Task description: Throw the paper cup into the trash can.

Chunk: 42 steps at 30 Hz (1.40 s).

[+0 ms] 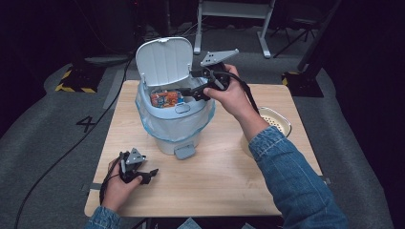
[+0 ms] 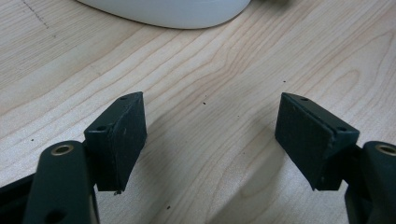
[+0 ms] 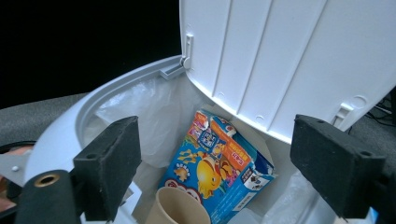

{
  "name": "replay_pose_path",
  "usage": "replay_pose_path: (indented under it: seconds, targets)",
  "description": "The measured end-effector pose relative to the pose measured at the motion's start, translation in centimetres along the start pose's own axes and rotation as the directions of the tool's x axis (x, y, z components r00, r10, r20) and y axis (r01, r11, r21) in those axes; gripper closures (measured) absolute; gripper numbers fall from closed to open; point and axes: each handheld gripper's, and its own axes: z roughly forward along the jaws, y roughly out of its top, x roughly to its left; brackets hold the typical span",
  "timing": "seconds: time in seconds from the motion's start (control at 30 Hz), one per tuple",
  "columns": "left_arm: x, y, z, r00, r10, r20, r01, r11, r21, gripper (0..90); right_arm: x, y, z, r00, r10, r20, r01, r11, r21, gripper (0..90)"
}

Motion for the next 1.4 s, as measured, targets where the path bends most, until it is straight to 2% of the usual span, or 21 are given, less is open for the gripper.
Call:
replay_pose_path:
  seconds: [0.3,0.53,0.87,1.0,1.1,1.2,1.4]
  targets:
    - [0.0,0.0,0.0,1.0000,0.000,0.000,0.000,1.0000,0.000,25.2,-0.2,0.5,-2.5,0.9997,-0.006,0.022,0.006,1.000,0.010,19.9]
    - [0.0,0.0,0.0,1.0000,-0.001,0.003,0.001,1.0000,0.001,25.2,-0.8,0.5,-5.2,0.9980,-0.008,0.062,0.007,1.000,0.013,20.3]
    - [0.0,0.0,0.0,1.0000,-0.001,0.003,0.001,1.0000,0.000,25.2,-1.0,0.1,-9.0,0.9956,-0.024,0.091,0.021,0.999,0.031,23.4]
    - [0.0,0.0,0.0,1.0000,-0.001,0.003,0.001,1.0000,-0.001,25.2,-1.2,-0.3,-10.7,0.9940,-0.015,0.108,0.011,0.999,0.037,23.6]
    - [0.0,0.0,0.0,1.0000,0.000,0.002,0.000,1.0000,-0.001,25.2,-1.4,-1.0,-12.0,0.9918,0.012,0.128,-0.018,0.999,0.044,23.4]
    - [-0.1,0.0,0.0,1.0000,-0.003,0.003,0.003,1.0000,-0.002,25.3,-1.4,-1.7,-13.6,0.9893,0.001,0.146,-0.008,0.999,0.046,23.3]
    - [0.0,0.0,0.0,1.0000,0.003,0.002,-0.003,1.0000,0.001,25.3,-1.4,-3.3,-16.6,0.9859,0.031,0.165,-0.039,0.998,0.041,24.7]
